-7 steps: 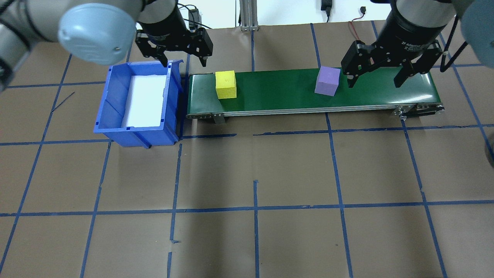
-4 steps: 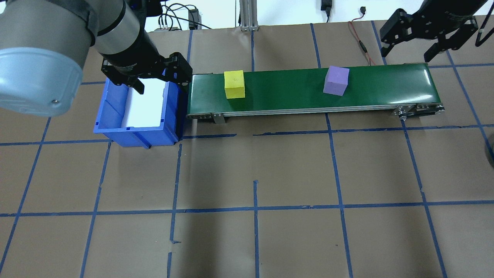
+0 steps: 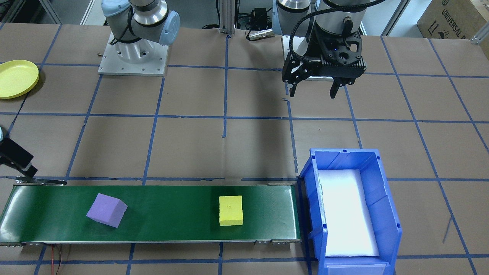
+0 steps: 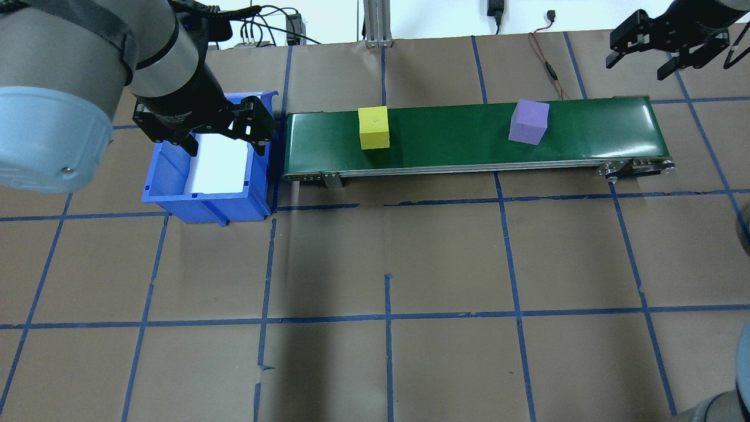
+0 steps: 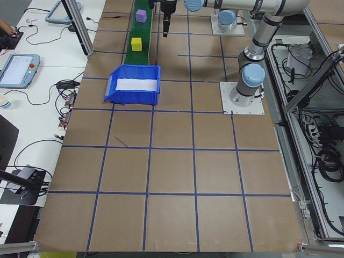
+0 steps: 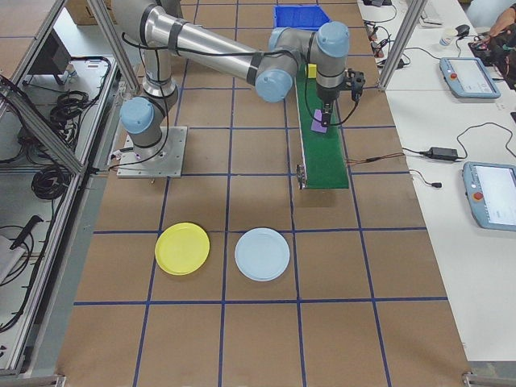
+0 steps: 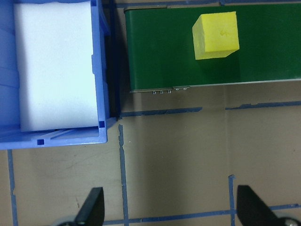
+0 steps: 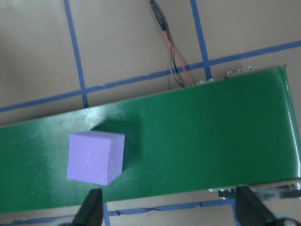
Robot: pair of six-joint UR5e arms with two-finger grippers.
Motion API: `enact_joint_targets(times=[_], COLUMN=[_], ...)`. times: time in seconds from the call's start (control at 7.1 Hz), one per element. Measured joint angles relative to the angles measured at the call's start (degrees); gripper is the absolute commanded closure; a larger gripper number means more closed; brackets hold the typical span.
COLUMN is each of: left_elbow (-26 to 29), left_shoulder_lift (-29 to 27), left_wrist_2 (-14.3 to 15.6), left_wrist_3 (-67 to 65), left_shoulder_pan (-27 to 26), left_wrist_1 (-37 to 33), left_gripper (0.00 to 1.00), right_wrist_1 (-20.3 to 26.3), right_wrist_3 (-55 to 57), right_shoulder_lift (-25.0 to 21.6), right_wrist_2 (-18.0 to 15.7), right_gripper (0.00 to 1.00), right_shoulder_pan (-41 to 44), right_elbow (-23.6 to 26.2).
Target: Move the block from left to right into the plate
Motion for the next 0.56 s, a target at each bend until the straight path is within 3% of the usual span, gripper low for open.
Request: enact_joint_targets(times=[0.28, 0.56], left_elbow=[0.15, 0.1], left_shoulder_lift=[-0.08, -0.19], left_wrist_2=[-0.17, -0.48], left_wrist_3=[-0.2, -0.4], left_shoulder_pan=[-0.08, -0.17], left_wrist_1=[0.33, 0.51], left_gripper=[0.0, 0.0], right_wrist_1=[-3.89, -5.66], right_wrist_3=[0.32, 0.72], right_shoulder_lift=[4.45, 5.56], right_wrist_2=[5.57, 8.63], right_gripper=[0.0, 0.0], right_shoulder_pan=[-0.17, 0.06], right_elbow=[0.46, 2.03])
